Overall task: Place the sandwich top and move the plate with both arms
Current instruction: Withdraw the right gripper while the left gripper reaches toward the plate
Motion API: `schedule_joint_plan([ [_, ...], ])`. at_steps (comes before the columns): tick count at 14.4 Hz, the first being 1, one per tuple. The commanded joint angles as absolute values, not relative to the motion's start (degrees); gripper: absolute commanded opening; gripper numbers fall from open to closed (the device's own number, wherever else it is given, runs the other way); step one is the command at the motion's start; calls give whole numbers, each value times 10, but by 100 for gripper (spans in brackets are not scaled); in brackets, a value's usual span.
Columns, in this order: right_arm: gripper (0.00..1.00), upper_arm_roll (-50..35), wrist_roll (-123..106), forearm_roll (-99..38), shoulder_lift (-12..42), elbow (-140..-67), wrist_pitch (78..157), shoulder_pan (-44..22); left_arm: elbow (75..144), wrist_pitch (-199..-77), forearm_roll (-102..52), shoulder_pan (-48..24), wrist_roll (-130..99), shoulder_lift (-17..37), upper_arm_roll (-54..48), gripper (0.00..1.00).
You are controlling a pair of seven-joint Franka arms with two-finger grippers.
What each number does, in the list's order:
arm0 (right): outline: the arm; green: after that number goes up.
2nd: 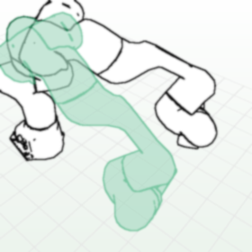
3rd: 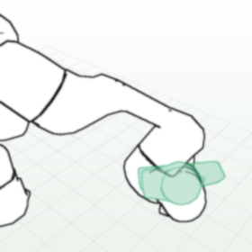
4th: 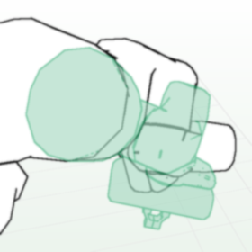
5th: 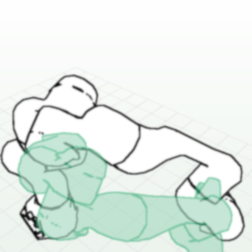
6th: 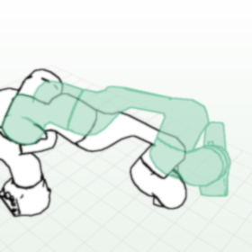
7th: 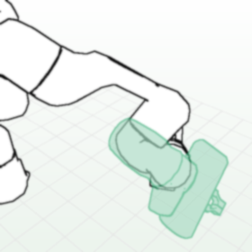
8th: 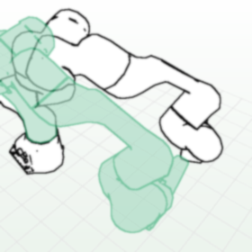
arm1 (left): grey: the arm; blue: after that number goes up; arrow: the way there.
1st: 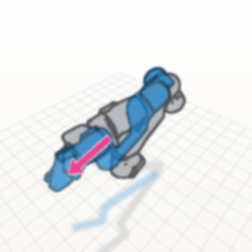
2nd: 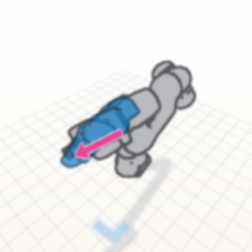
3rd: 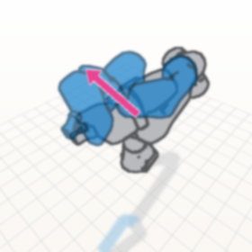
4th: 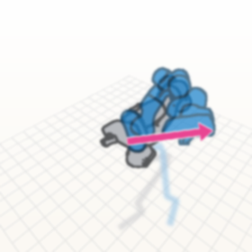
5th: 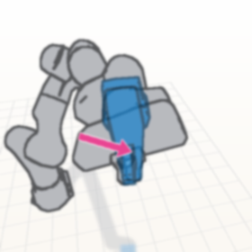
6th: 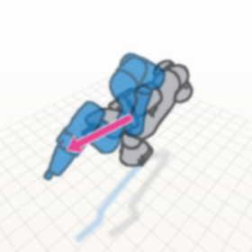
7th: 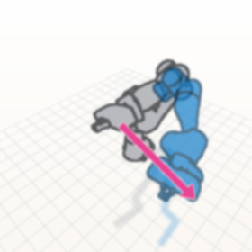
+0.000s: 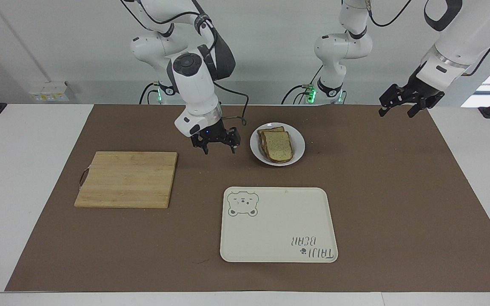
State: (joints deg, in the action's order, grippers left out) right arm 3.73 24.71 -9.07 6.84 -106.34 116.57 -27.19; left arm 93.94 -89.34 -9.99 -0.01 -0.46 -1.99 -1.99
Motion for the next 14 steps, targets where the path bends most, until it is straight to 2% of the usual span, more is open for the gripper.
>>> schedule_joint_plan([
  [1, 100, 33, 238, -77, 49, -1058, 1119, -259, 1074, -975, -168, 2, 50, -75, -16, 100],
  [5, 100, 33, 187, -69, 16, -1058, 1062, -216, 1163, -1026, -256, 11, 142, -82, -15, 100],
  [11, 100, 34, 140, -36, -34, -1056, 1020, -121, 1330, -1148, -361, 6, 297, -72, -15, 100],
  [14, 100, 34, 107, -33, -47, -1050, 991, -83, 1386, -1213, -404, -20, 321, -63, -15, 100],
])
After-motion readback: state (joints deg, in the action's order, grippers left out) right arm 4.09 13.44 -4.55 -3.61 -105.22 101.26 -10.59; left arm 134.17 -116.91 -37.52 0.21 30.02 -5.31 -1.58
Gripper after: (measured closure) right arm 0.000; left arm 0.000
